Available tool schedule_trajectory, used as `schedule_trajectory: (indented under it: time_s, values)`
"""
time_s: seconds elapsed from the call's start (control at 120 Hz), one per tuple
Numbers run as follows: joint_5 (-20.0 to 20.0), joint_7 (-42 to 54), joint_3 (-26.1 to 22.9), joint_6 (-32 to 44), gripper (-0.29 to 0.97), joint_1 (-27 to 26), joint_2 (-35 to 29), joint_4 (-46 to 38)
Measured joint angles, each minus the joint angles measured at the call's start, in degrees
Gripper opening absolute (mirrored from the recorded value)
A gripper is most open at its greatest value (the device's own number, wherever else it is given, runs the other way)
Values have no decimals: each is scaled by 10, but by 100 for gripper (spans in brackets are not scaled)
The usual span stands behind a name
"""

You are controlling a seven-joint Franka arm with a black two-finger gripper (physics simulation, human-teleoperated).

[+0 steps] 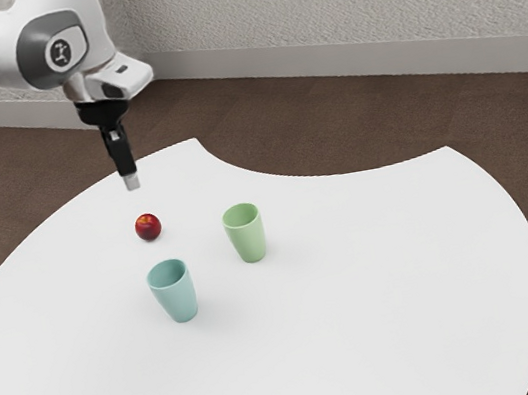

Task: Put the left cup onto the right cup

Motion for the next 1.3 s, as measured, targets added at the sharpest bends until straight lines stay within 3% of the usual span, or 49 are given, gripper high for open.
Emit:
schedule_trajectory:
  time_s: [0.417,0.875,1.158,1.217,1.3]
  values:
    - [-13,-1,3,94,68,34,18,-132]
    - [-2,-3,3,229,68,48,89,-178]
    - [9,-4,3,268,68,47,119,-172]
    - [10,-4,3,273,63,47,125,-172]
    - [10,-5,3,281,43,47,129,-172]
